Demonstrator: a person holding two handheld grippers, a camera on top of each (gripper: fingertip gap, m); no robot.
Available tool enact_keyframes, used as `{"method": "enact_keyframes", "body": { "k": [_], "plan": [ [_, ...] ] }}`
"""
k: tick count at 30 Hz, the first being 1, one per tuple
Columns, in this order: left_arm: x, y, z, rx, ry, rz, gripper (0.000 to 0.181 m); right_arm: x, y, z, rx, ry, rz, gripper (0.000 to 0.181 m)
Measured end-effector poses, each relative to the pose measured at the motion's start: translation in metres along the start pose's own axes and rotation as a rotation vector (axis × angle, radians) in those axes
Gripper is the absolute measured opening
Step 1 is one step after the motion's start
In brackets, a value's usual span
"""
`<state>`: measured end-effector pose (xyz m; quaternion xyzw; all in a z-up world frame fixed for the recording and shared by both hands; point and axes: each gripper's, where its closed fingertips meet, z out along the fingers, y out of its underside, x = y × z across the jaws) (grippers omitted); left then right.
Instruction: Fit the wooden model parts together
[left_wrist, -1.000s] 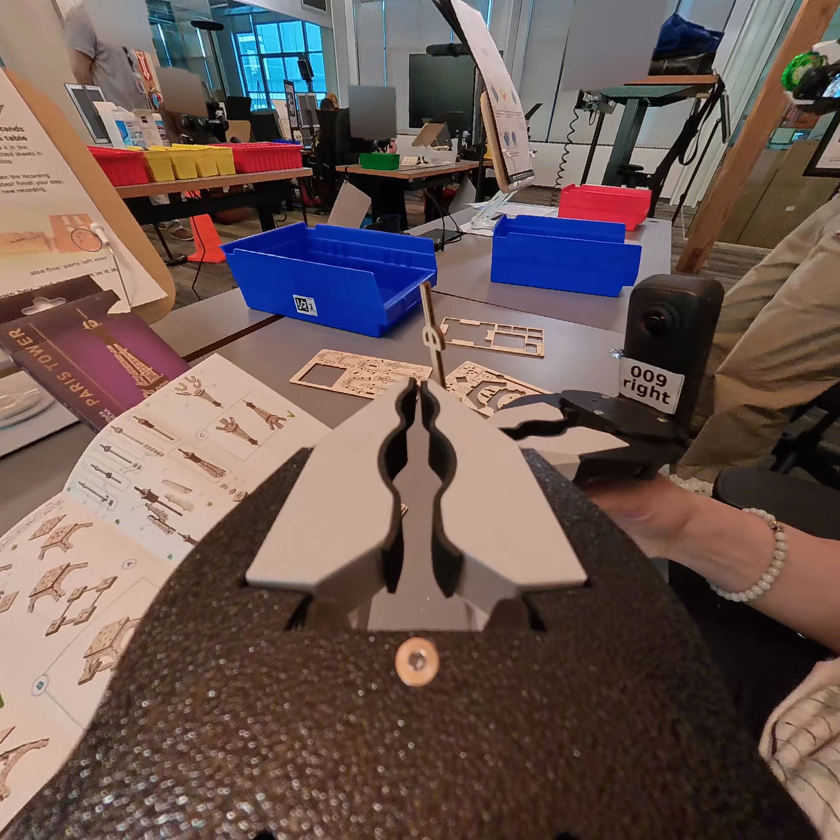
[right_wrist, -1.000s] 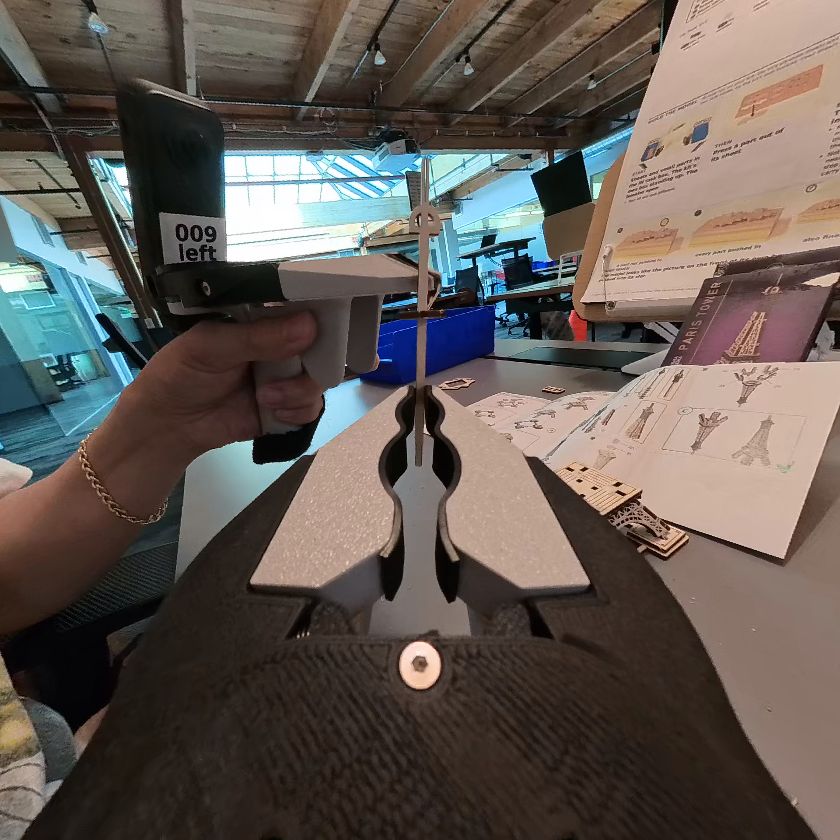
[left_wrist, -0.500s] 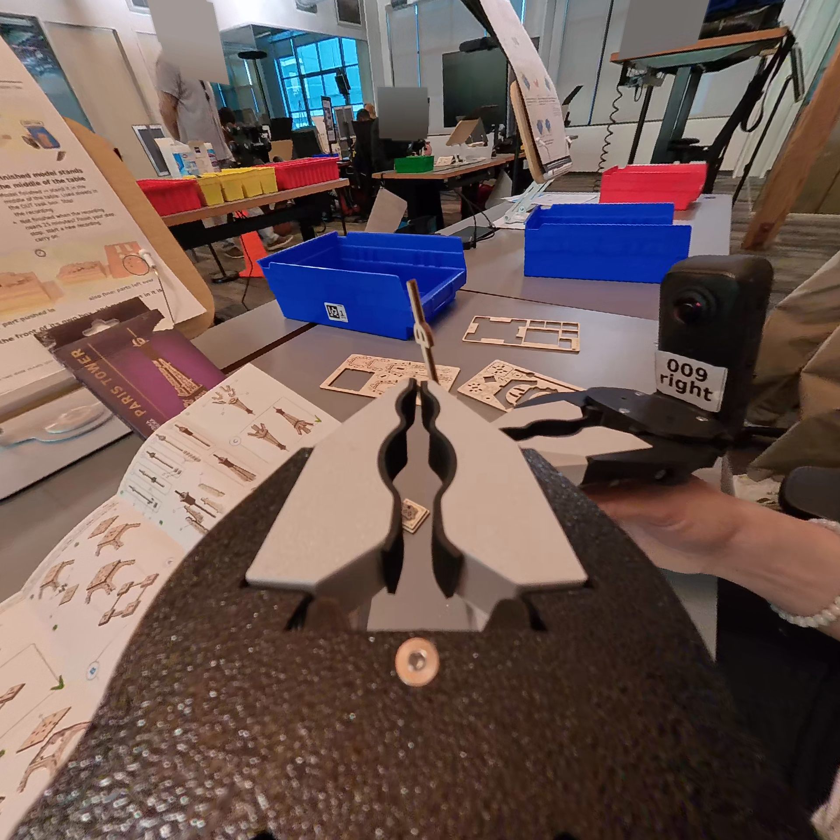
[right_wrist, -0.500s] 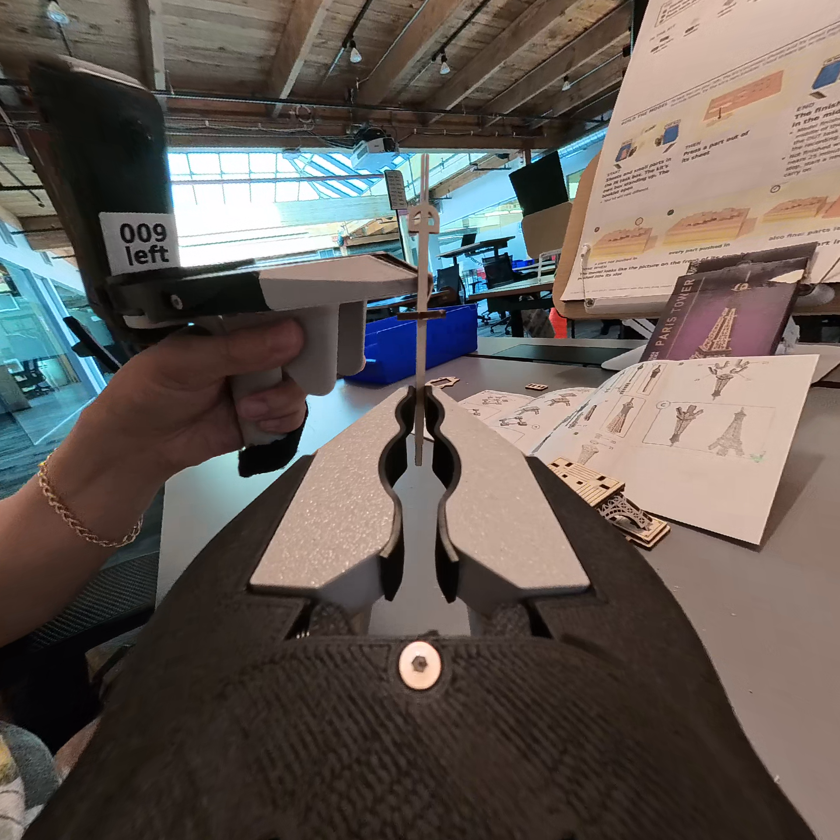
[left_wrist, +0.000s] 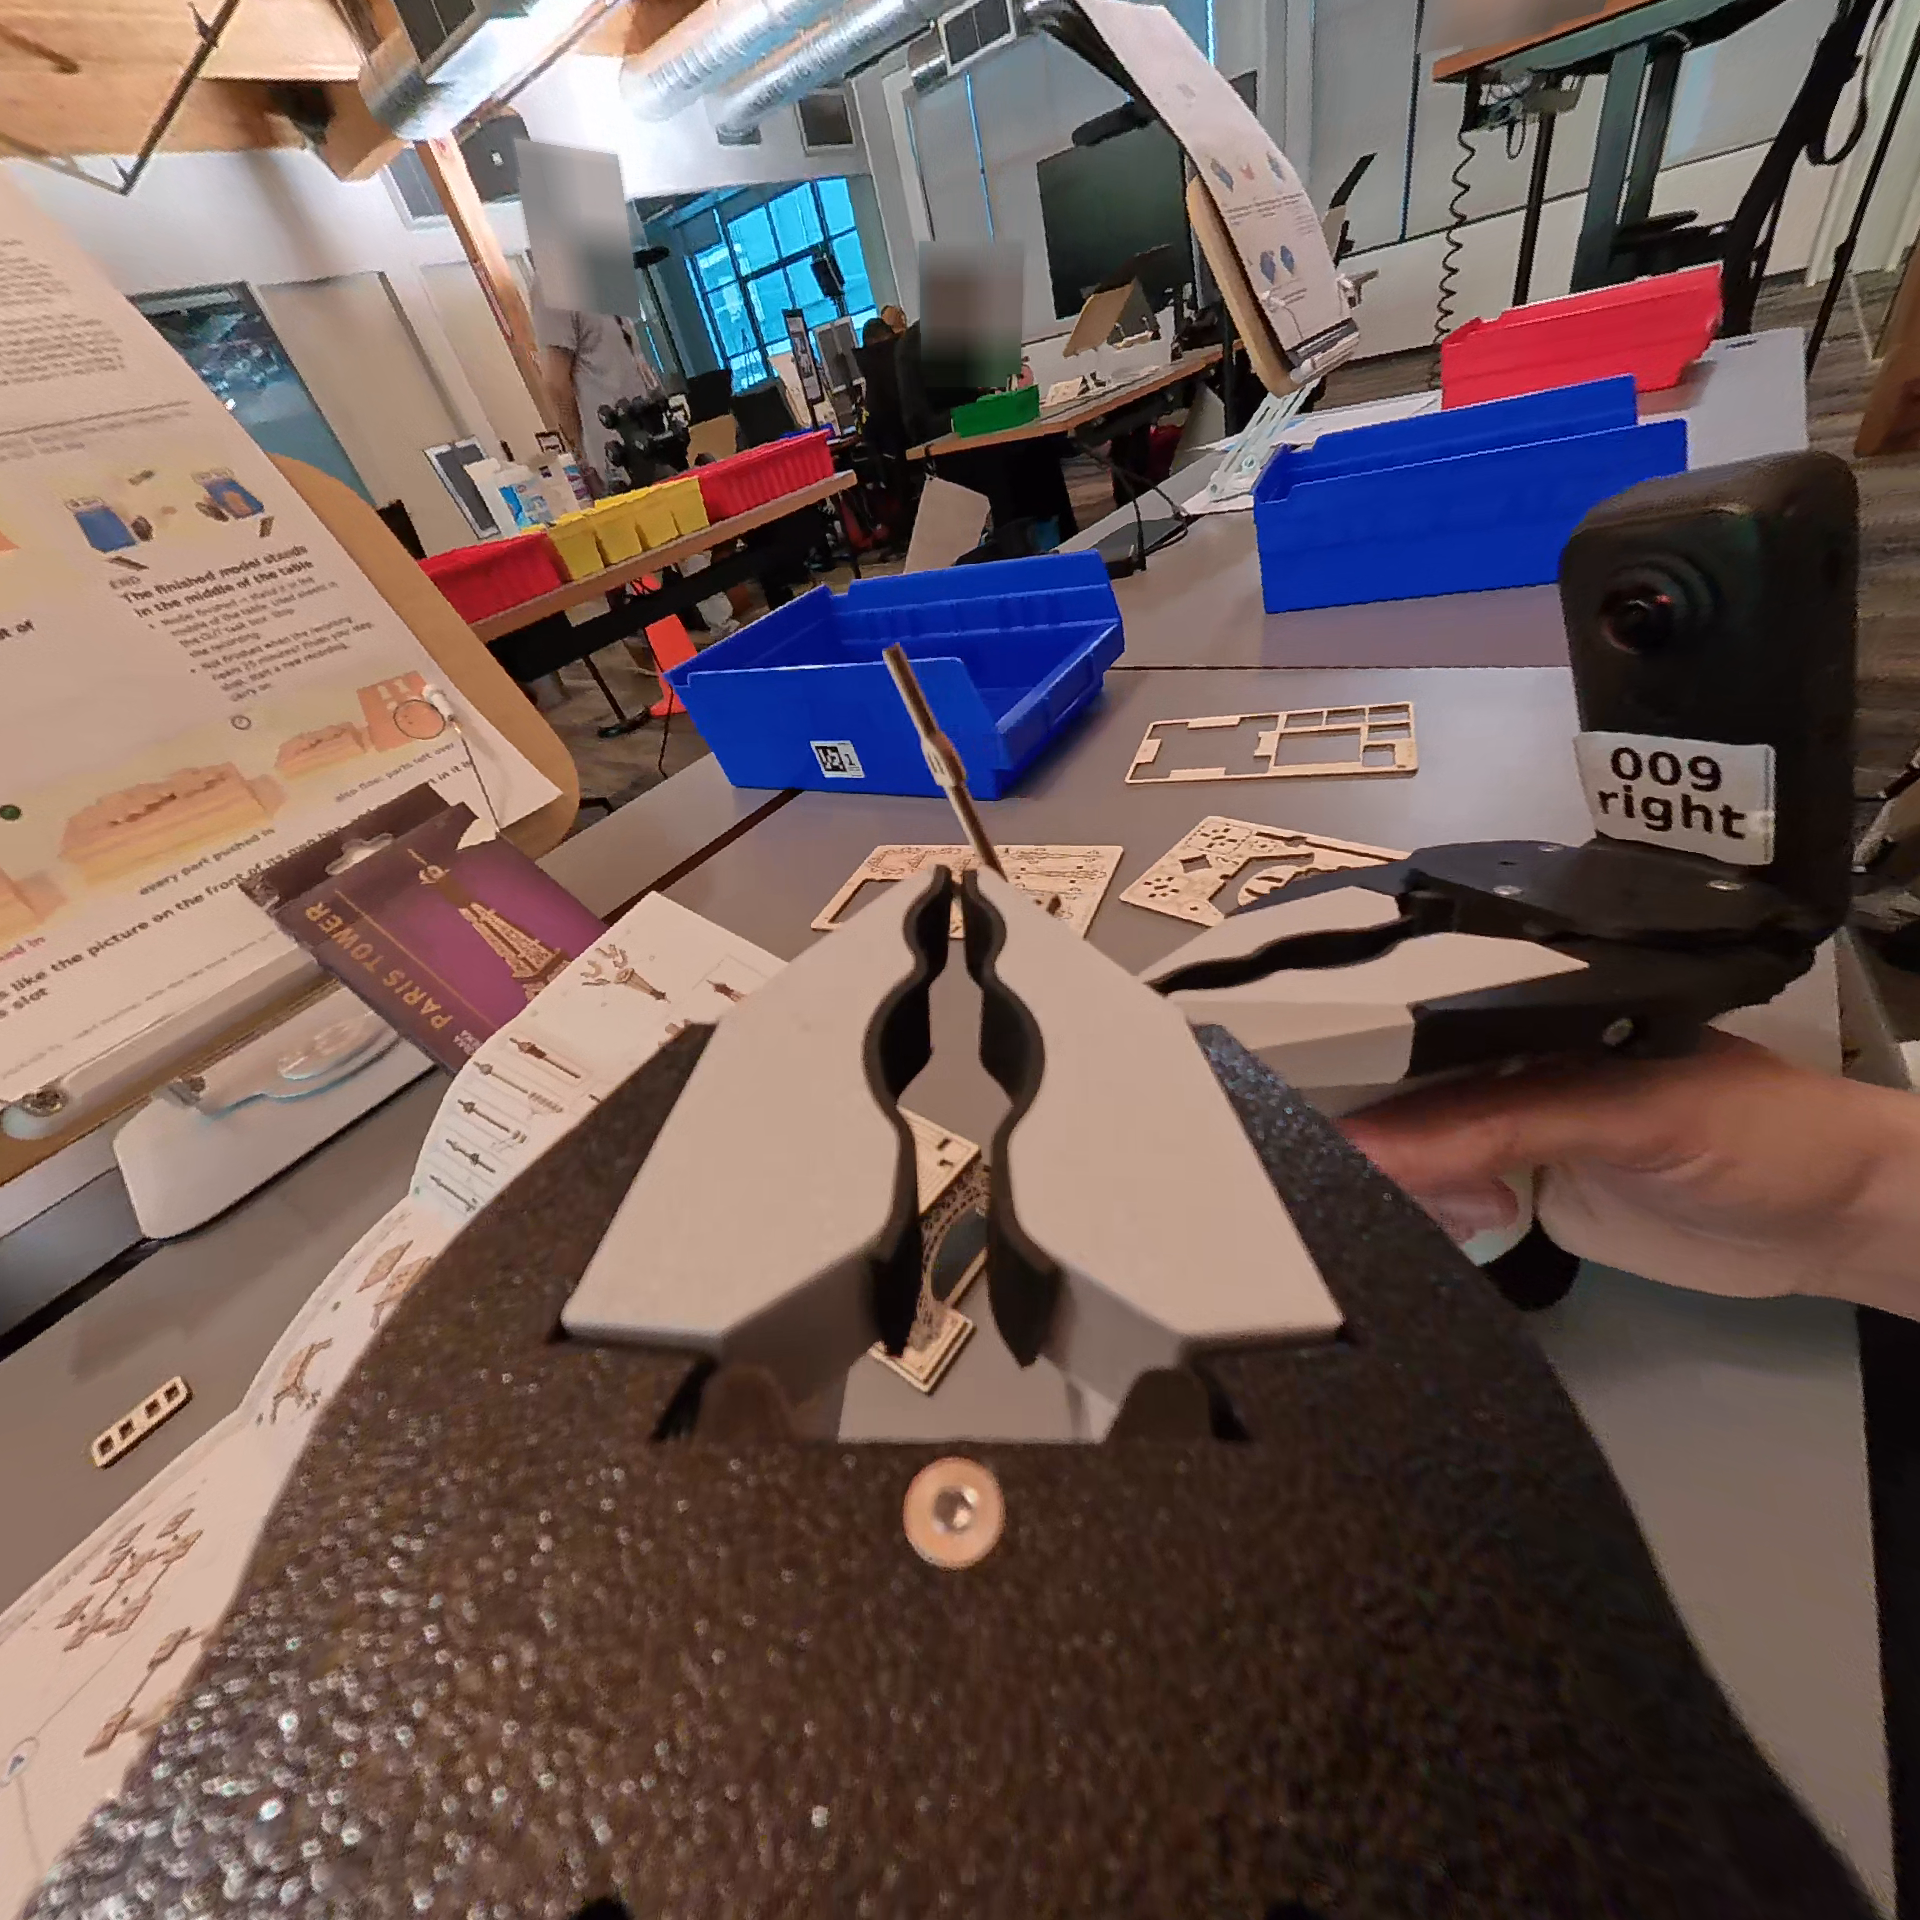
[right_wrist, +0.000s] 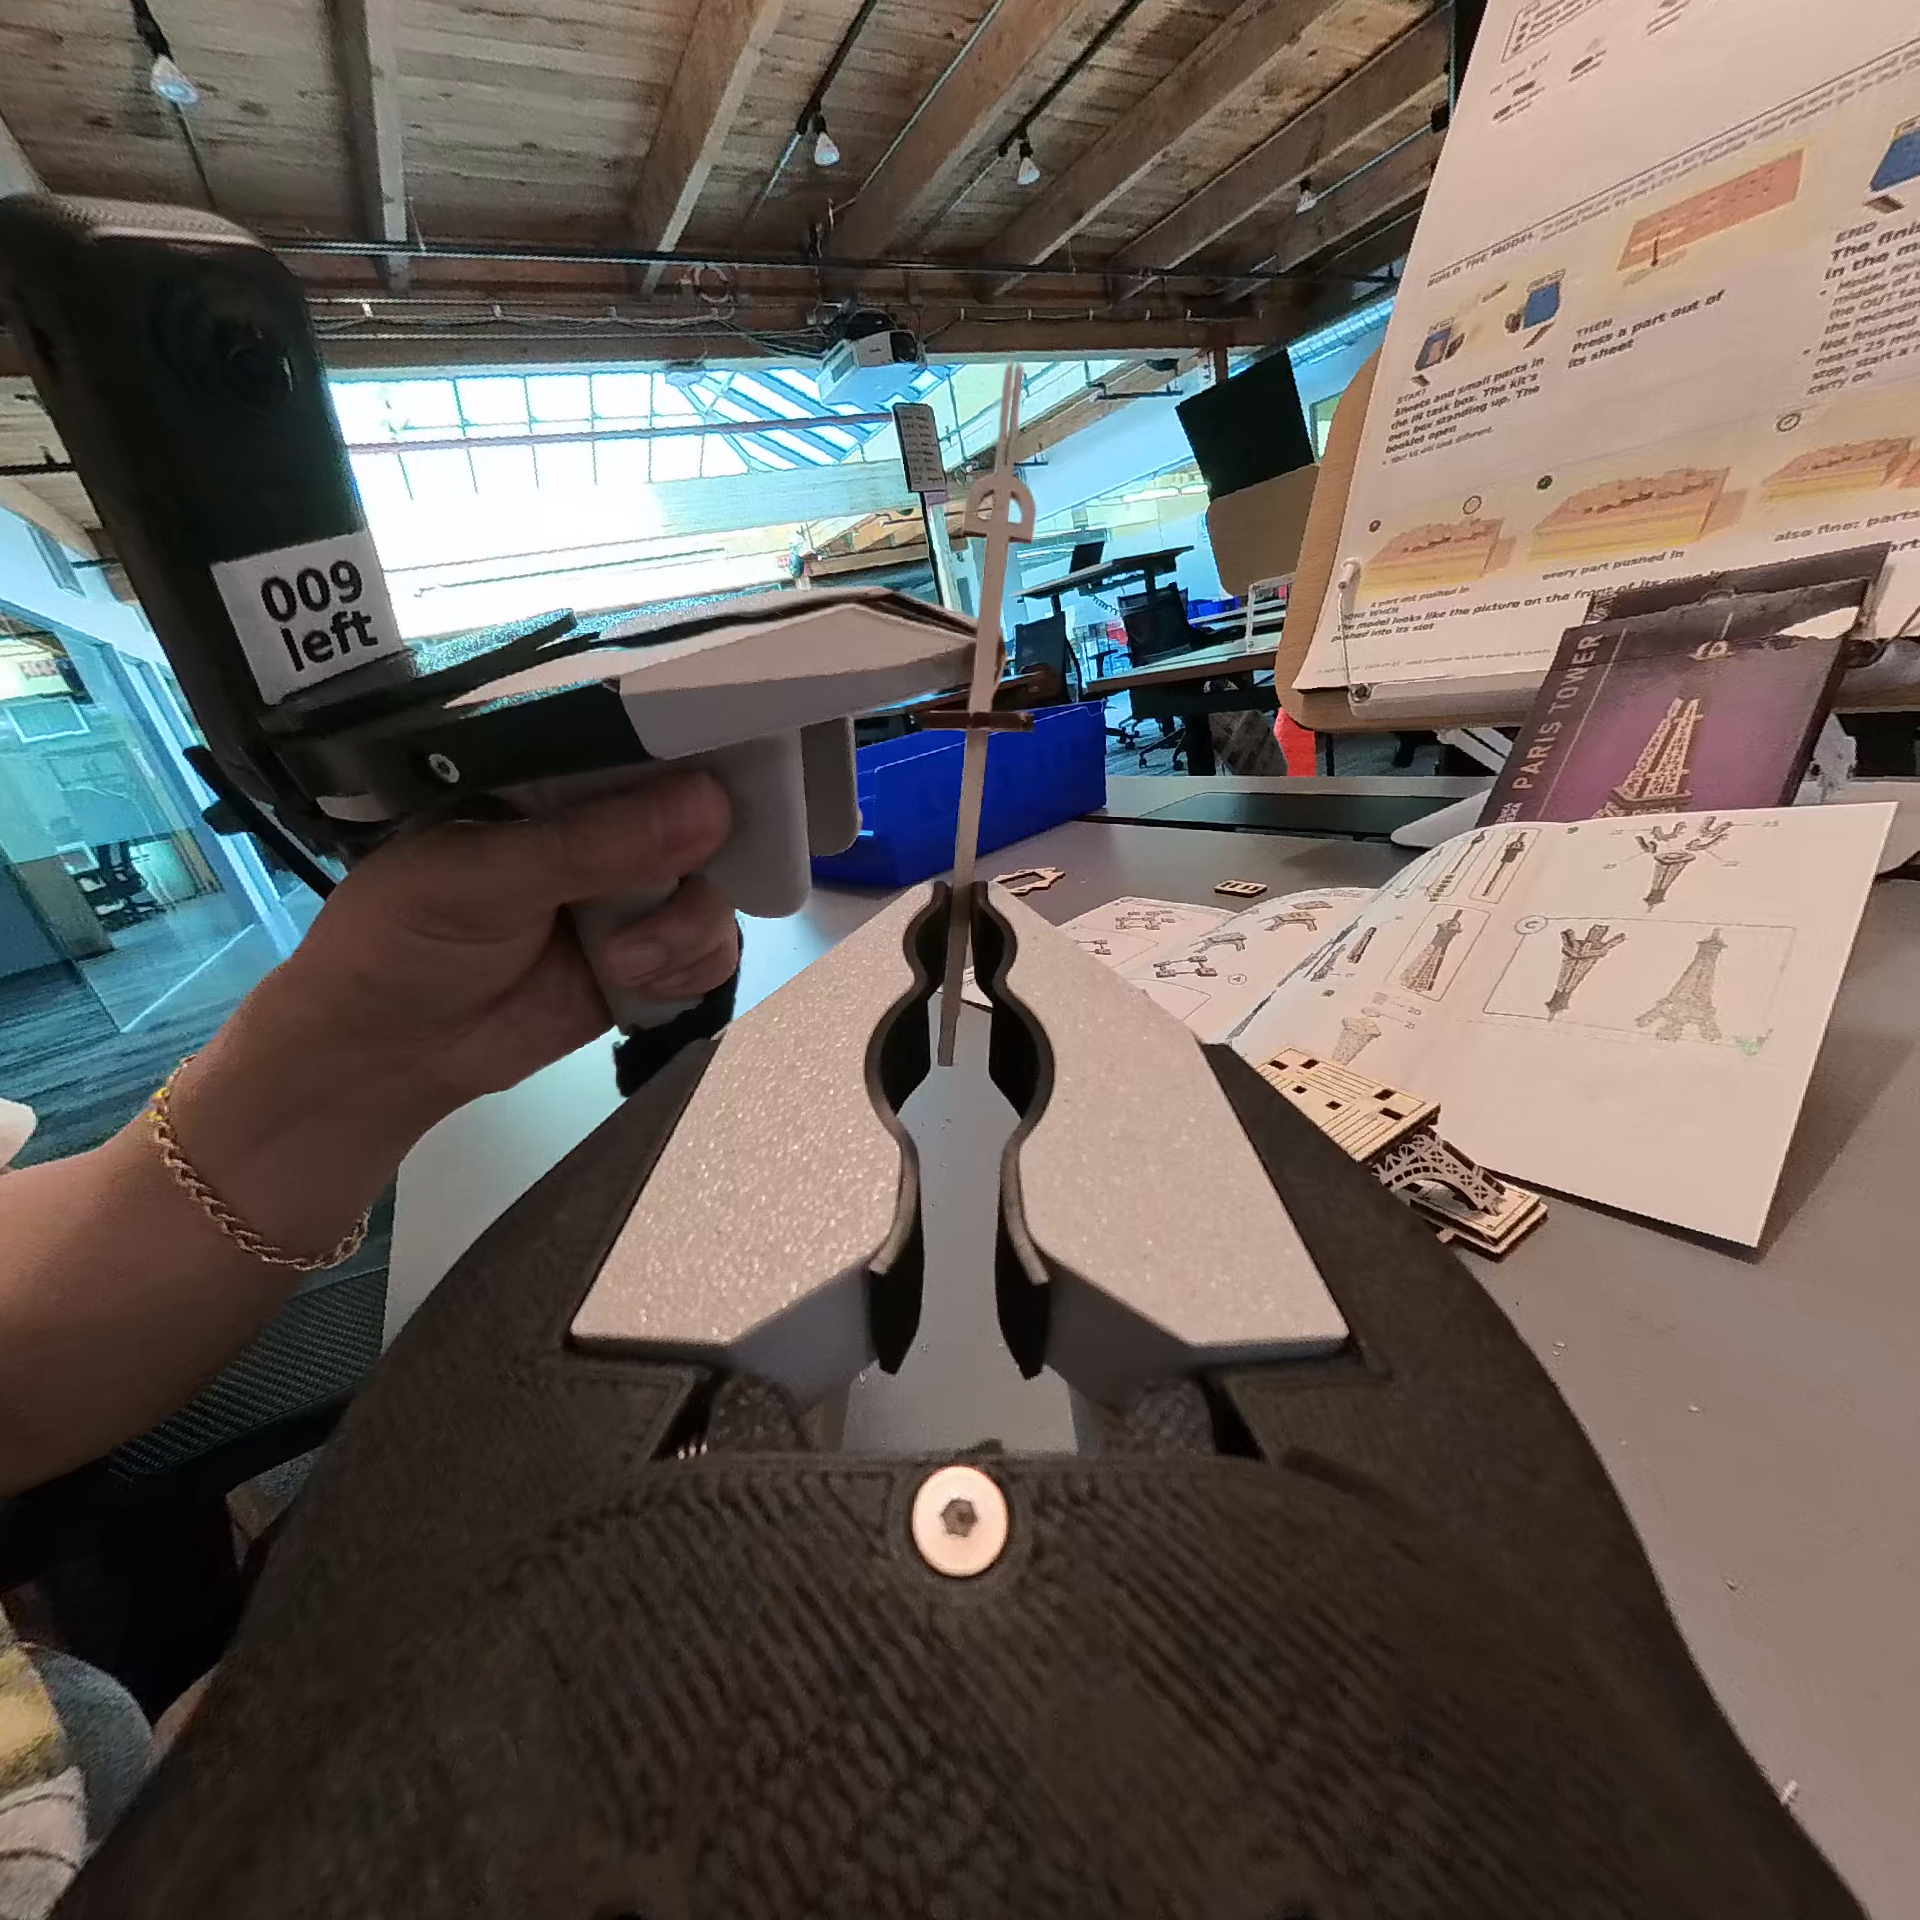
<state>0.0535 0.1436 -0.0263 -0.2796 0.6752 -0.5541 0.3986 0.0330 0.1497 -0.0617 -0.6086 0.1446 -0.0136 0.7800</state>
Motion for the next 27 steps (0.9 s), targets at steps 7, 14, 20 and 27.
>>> {"method": "enact_keyframes", "body": {
  "k": [7,14,20,27],
  "plan": [
    [0.002,-0.002,0.000,0.021,0.020,0.039,0.000,-0.001,-0.001,-0.001,0.007,-0.008,0.001,0.001],
    [0.009,0.003,0.002,0.006,0.047,0.067,0.000,-0.002,-0.004,-0.003,0.032,-0.021,0.003,0.002],
    [0.015,0.011,0.003,-0.032,0.078,0.099,0.000,0.003,-0.009,-0.005,0.075,0.011,-0.011,0.002],
    [0.017,0.014,0.004,-0.037,0.096,0.104,0.000,0.004,-0.010,-0.006,0.076,0.019,-0.008,0.002]
  ]
}}
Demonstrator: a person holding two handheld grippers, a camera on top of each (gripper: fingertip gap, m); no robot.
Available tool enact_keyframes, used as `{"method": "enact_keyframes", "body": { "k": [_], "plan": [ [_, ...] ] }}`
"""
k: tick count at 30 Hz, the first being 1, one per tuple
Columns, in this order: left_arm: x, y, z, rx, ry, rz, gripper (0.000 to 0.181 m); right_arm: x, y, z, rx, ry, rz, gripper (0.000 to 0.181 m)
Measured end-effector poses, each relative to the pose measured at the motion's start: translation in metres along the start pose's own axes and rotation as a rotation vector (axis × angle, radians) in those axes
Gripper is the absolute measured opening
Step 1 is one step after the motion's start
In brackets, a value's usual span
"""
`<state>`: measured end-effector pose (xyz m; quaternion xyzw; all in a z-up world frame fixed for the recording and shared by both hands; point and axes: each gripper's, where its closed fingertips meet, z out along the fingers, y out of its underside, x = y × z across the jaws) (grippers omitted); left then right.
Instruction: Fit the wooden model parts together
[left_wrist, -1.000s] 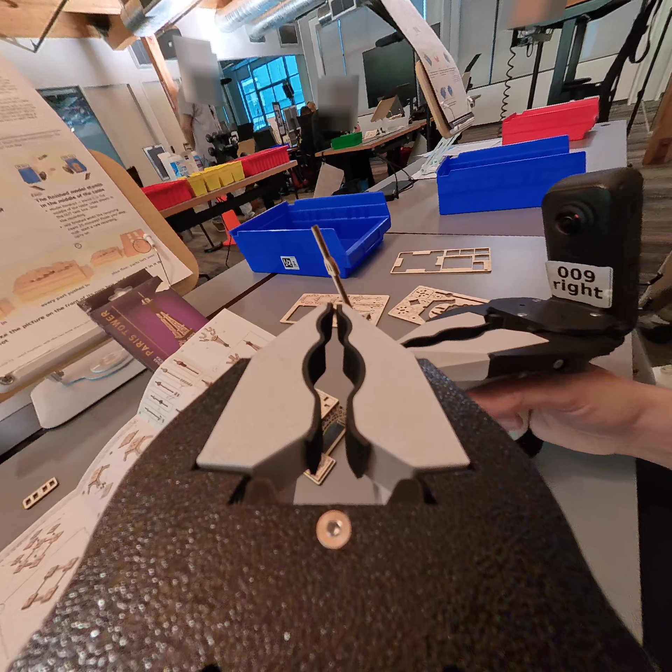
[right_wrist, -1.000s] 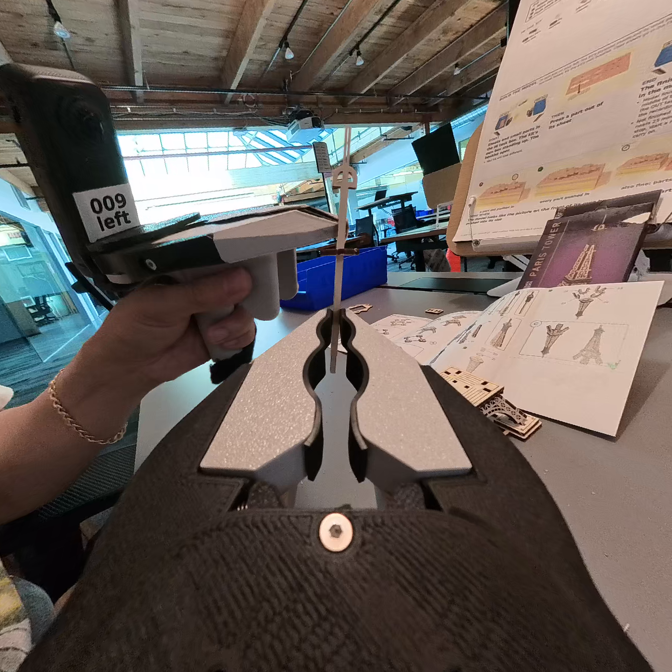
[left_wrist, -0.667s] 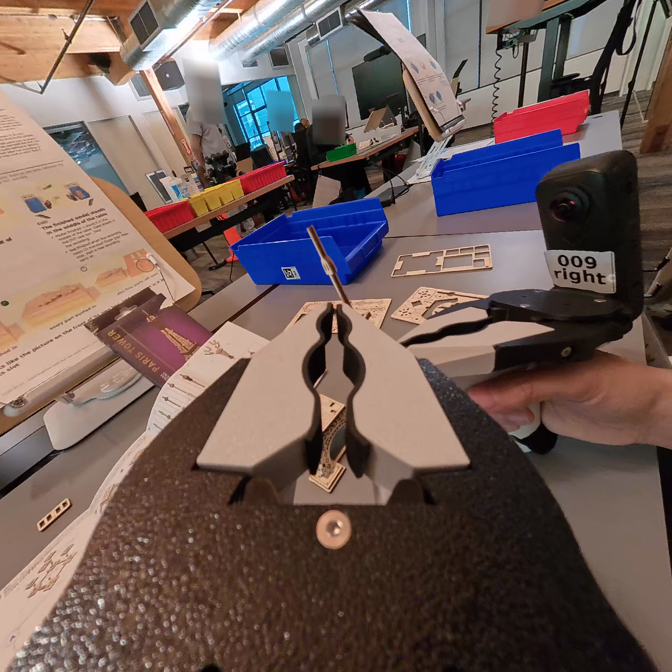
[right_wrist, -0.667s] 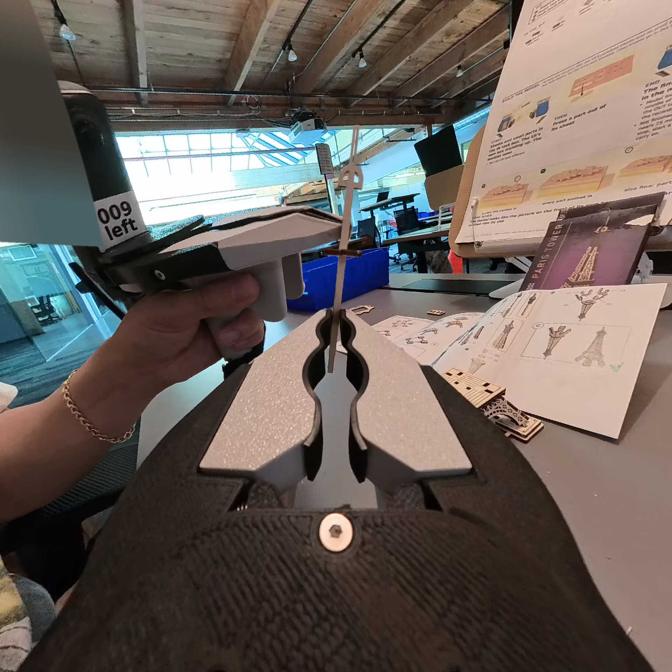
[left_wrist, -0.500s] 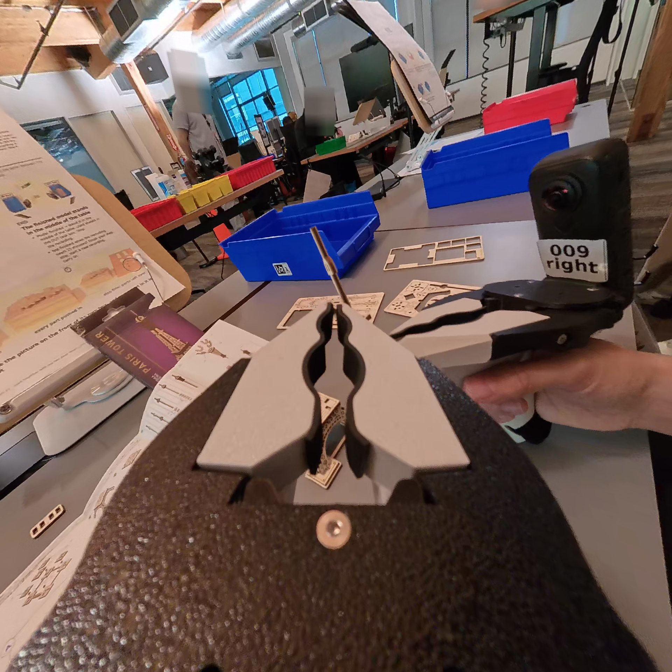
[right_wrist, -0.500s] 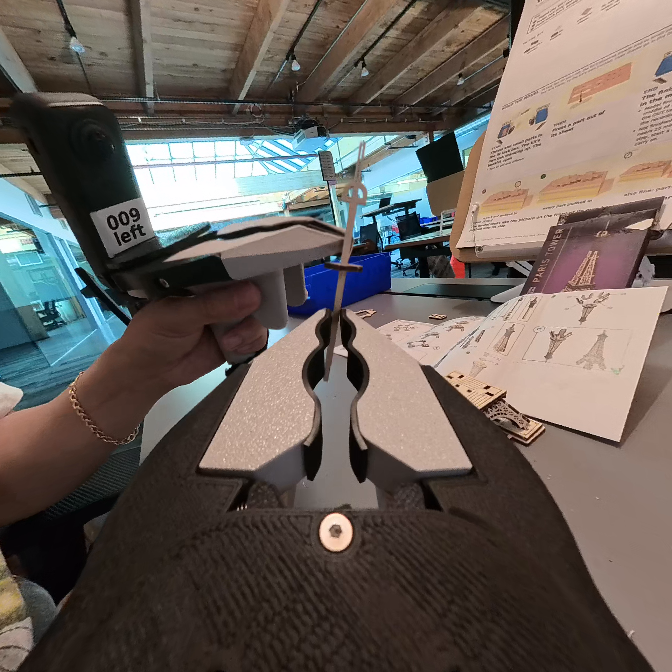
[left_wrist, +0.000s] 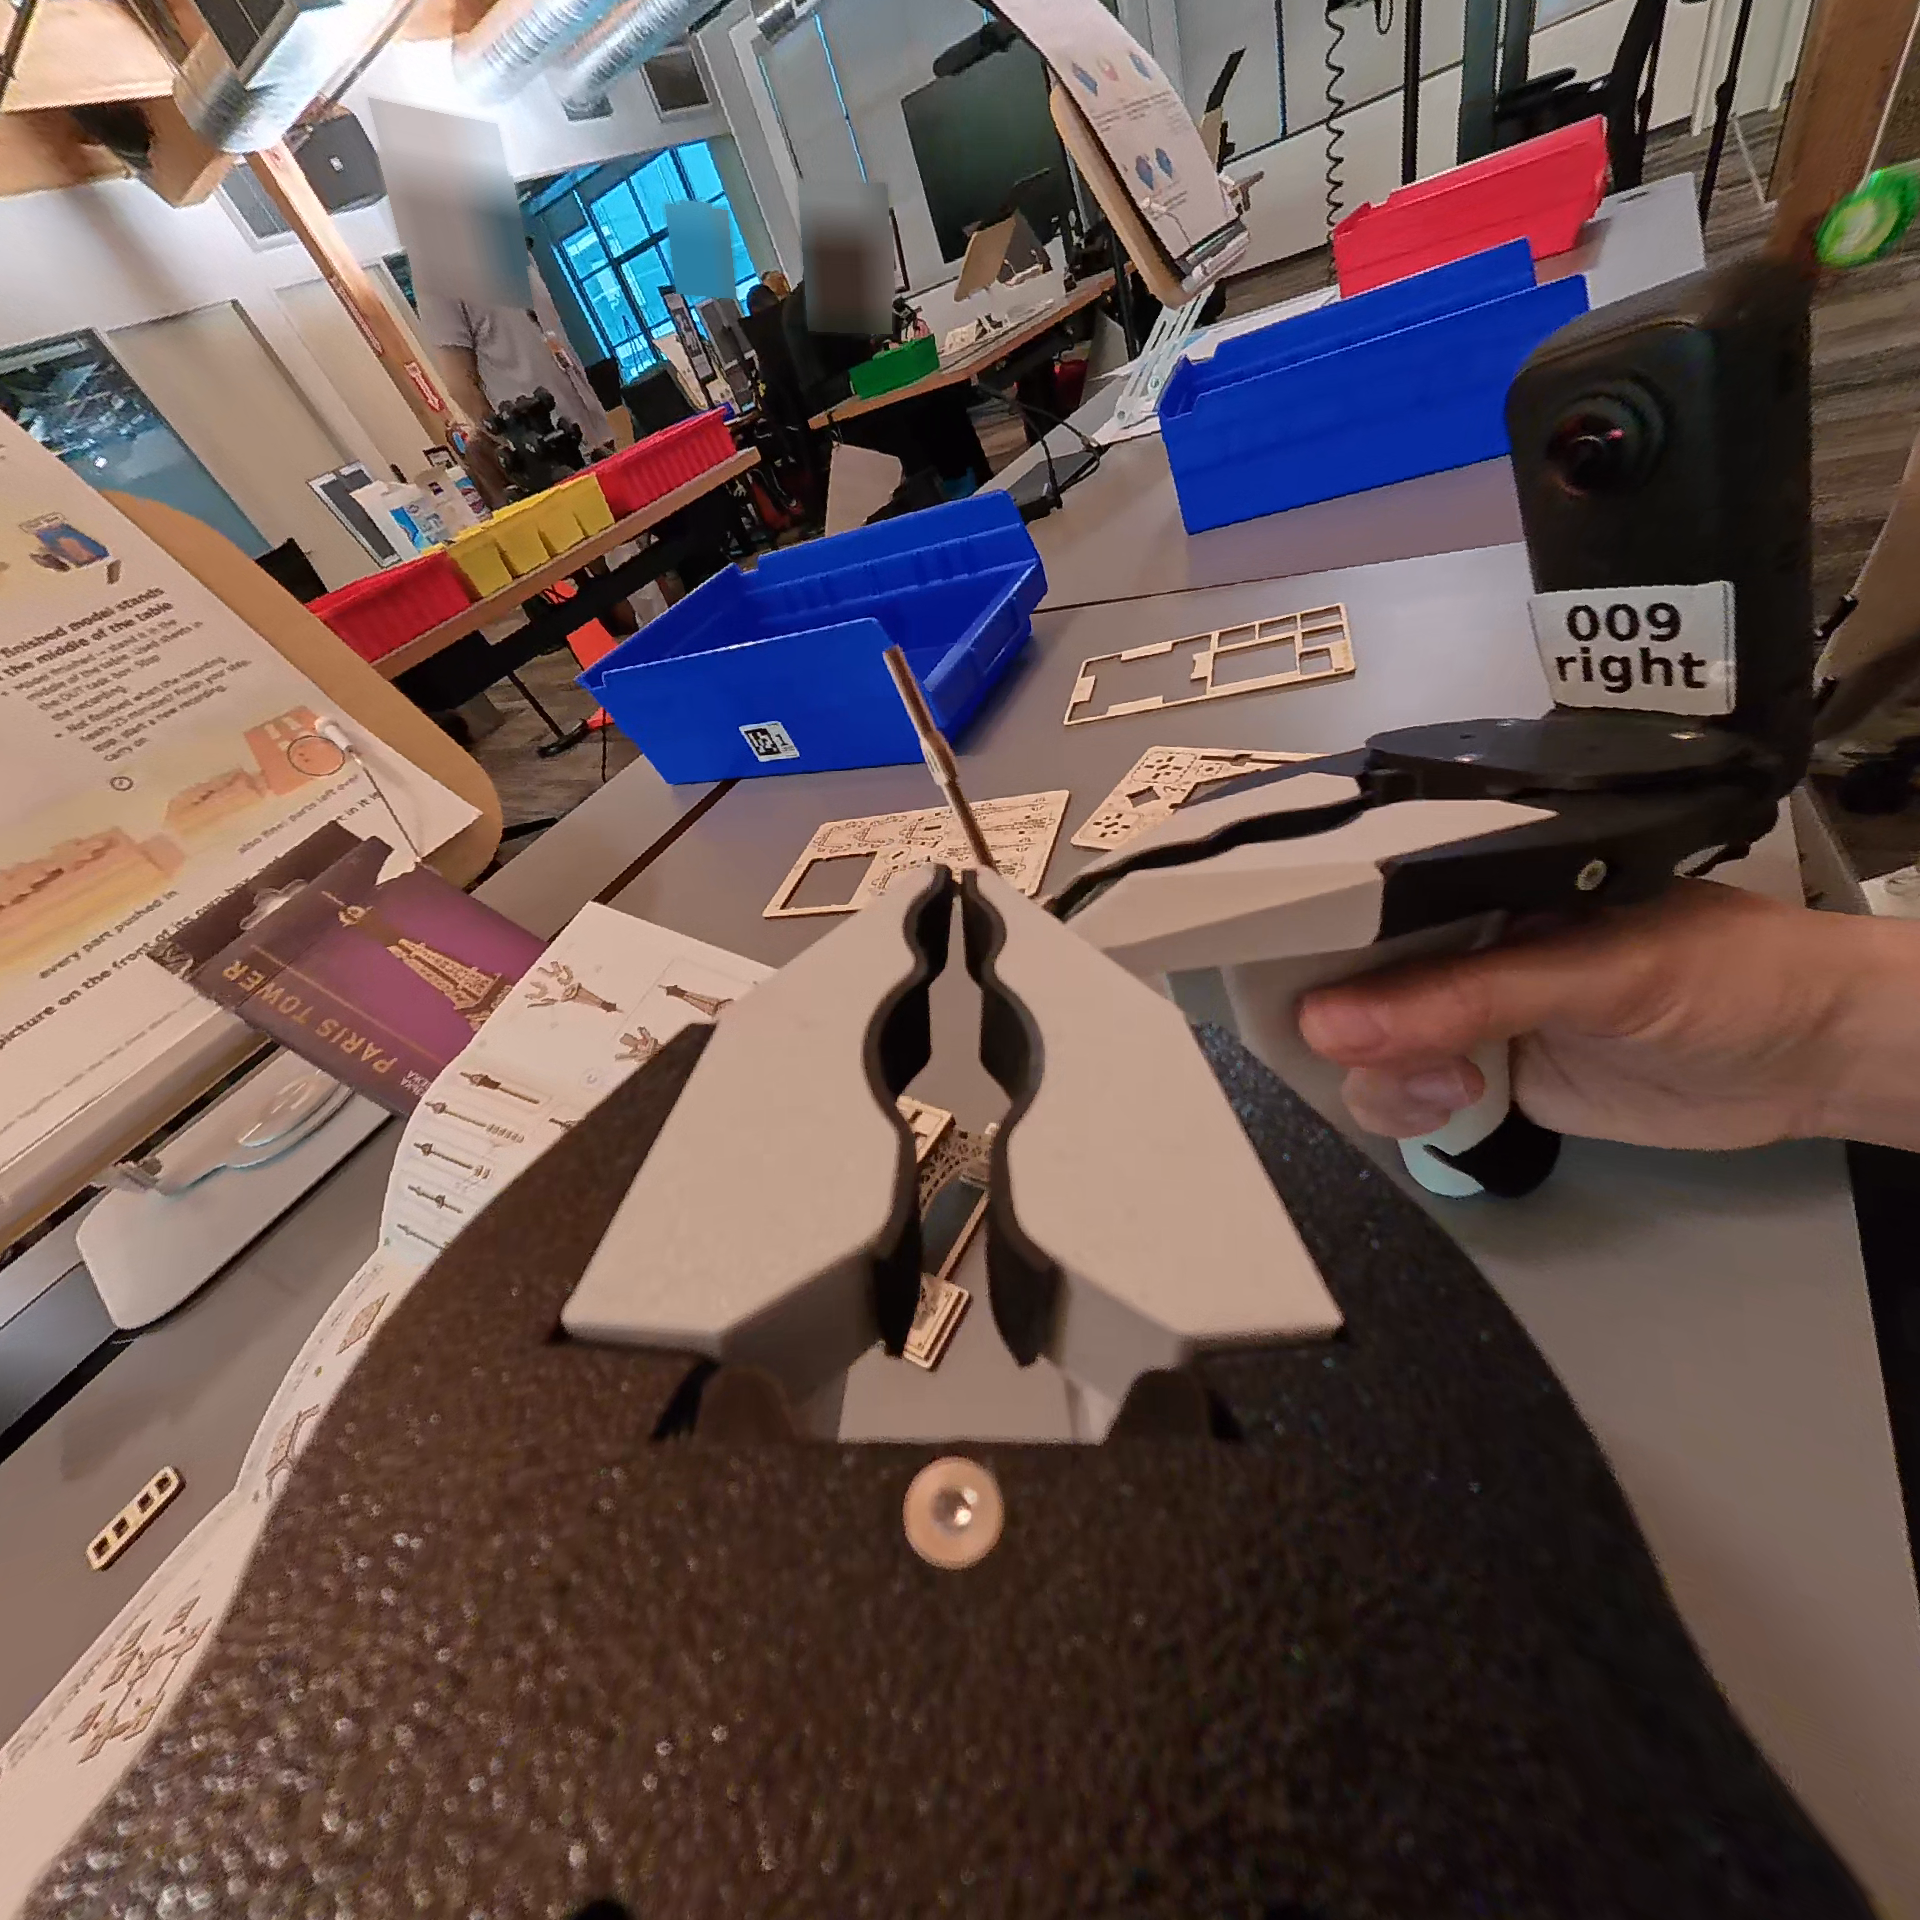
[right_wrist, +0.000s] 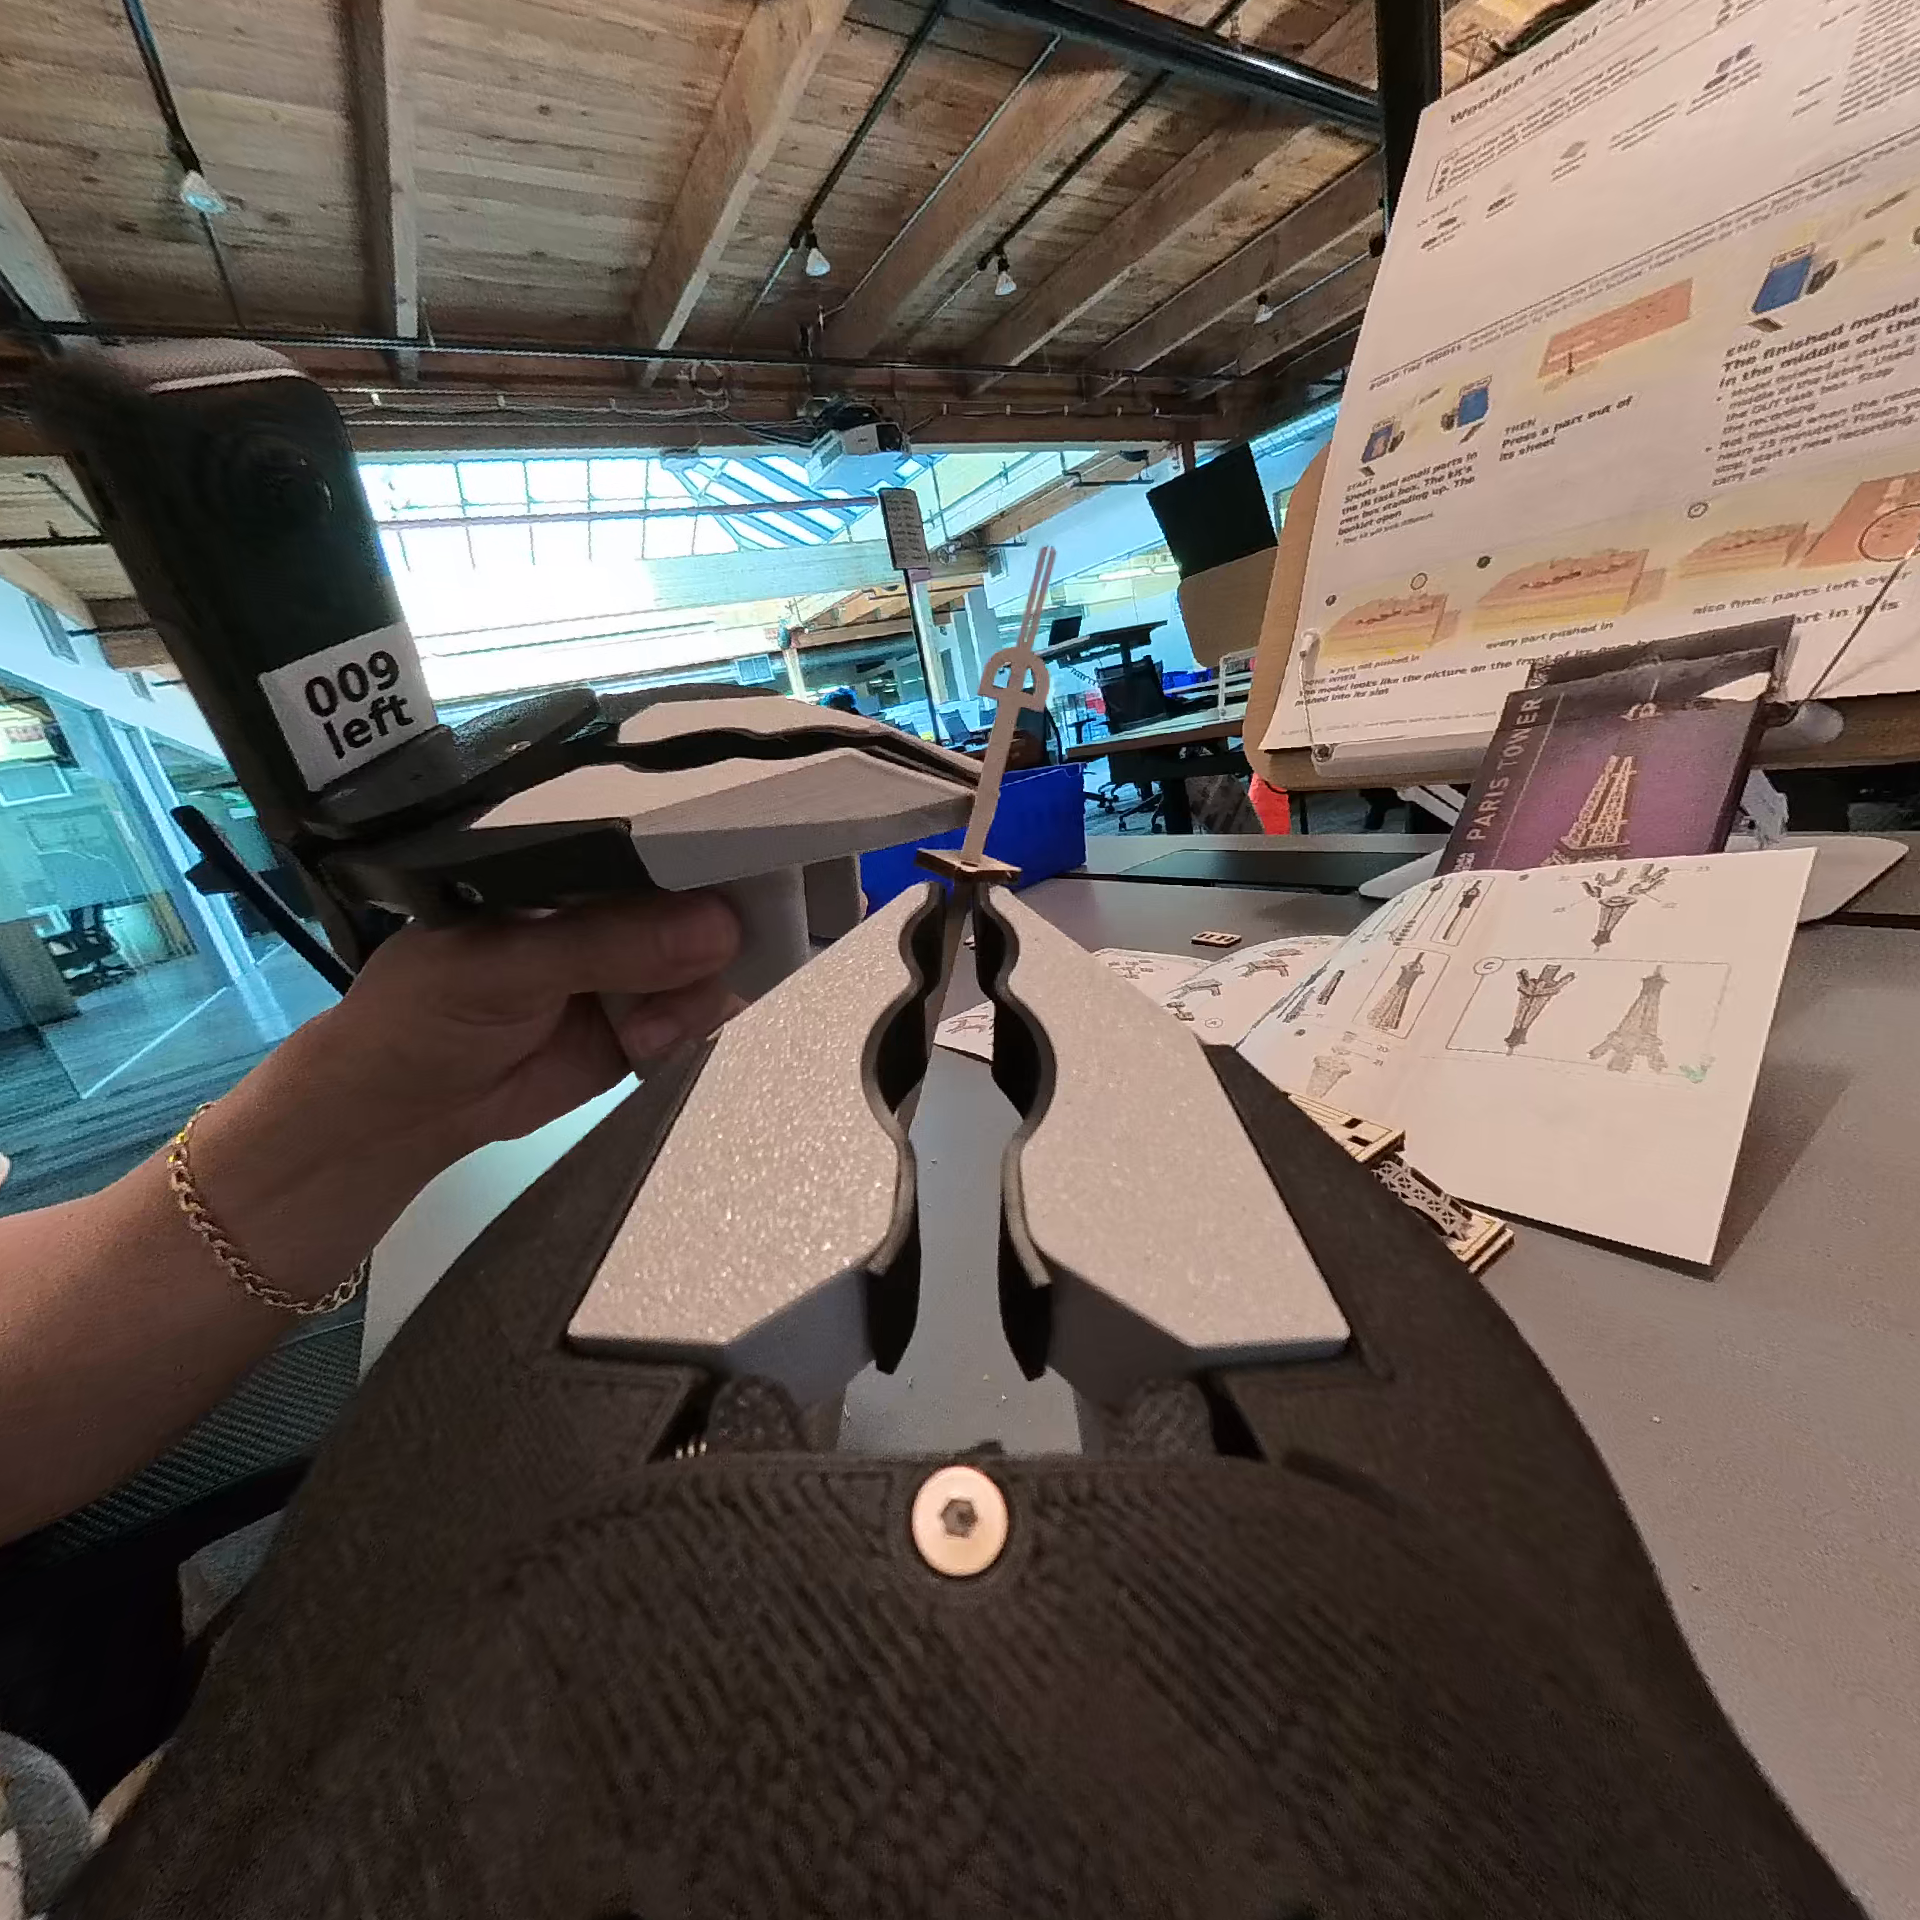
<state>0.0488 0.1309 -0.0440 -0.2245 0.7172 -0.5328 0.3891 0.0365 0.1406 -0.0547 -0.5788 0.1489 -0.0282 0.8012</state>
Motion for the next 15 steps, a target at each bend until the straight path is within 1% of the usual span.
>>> {"method": "enact_keyframes", "body": {
  "k": [11,15],
  "plan": [
    [0.0008,-0.0011,-0.0012,0.003,0.017,-0.034,0.000,0.0025,-0.0033,-0.0003,0.036,0.047,-0.030,0.001],
    [0.0018,-0.0017,-0.0042,-0.005,0.037,-0.021,0.000,-0.0008,-0.0030,-0.0002,0.034,0.008,-0.012,0.001]
  ]
}}
